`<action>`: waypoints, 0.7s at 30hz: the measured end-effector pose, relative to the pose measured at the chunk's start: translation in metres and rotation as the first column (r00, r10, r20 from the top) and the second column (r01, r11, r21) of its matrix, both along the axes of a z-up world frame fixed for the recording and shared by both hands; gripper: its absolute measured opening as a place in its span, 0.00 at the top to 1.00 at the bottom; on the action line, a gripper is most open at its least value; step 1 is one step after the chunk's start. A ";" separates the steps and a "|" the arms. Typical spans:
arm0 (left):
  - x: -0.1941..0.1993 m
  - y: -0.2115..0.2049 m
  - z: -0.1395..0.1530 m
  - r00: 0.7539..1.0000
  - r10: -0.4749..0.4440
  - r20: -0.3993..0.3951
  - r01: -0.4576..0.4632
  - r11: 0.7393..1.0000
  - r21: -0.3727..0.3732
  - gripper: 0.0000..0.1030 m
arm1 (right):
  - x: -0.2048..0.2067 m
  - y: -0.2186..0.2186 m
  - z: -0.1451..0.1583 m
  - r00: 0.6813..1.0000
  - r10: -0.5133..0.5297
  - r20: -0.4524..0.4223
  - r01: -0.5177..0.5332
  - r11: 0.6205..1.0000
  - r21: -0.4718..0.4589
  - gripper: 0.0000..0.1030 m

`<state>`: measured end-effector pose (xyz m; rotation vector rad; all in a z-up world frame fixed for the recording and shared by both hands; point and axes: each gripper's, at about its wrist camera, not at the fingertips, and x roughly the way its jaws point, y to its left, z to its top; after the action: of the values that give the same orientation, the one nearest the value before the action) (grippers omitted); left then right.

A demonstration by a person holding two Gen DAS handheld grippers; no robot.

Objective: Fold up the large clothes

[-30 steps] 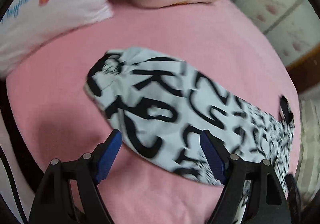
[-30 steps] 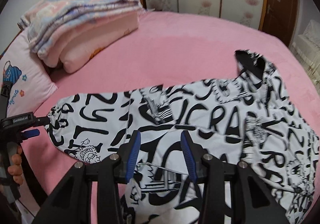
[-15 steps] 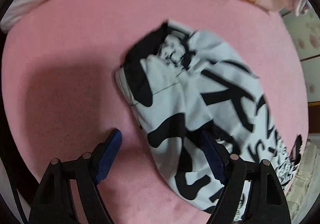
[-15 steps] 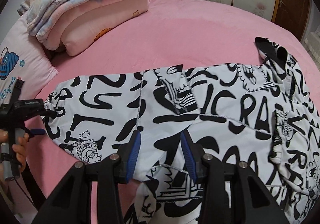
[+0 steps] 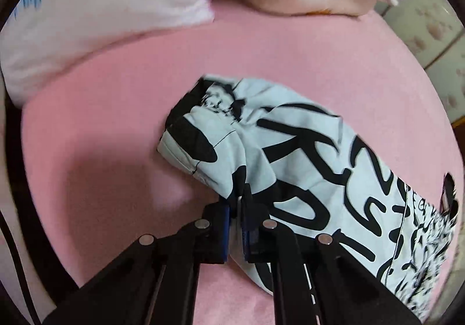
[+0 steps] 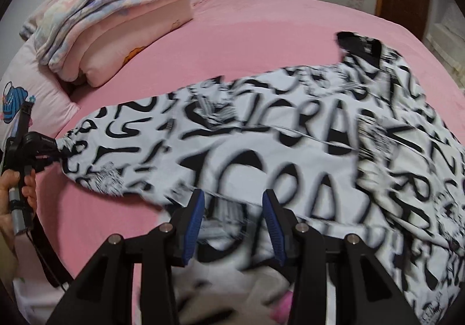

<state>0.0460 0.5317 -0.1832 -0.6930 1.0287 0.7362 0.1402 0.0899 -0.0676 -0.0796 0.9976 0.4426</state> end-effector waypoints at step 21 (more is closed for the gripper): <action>0.094 -0.409 0.137 0.713 -0.661 0.233 0.596 0.747 0.293 0.96 | -0.026 -0.185 0.026 0.961 -0.275 0.030 0.275 0.961 -0.001 0.60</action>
<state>0.1399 0.1223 -0.0457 -0.2306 0.7940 0.0994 0.1145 -0.0952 -0.0412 0.0480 0.9638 0.1830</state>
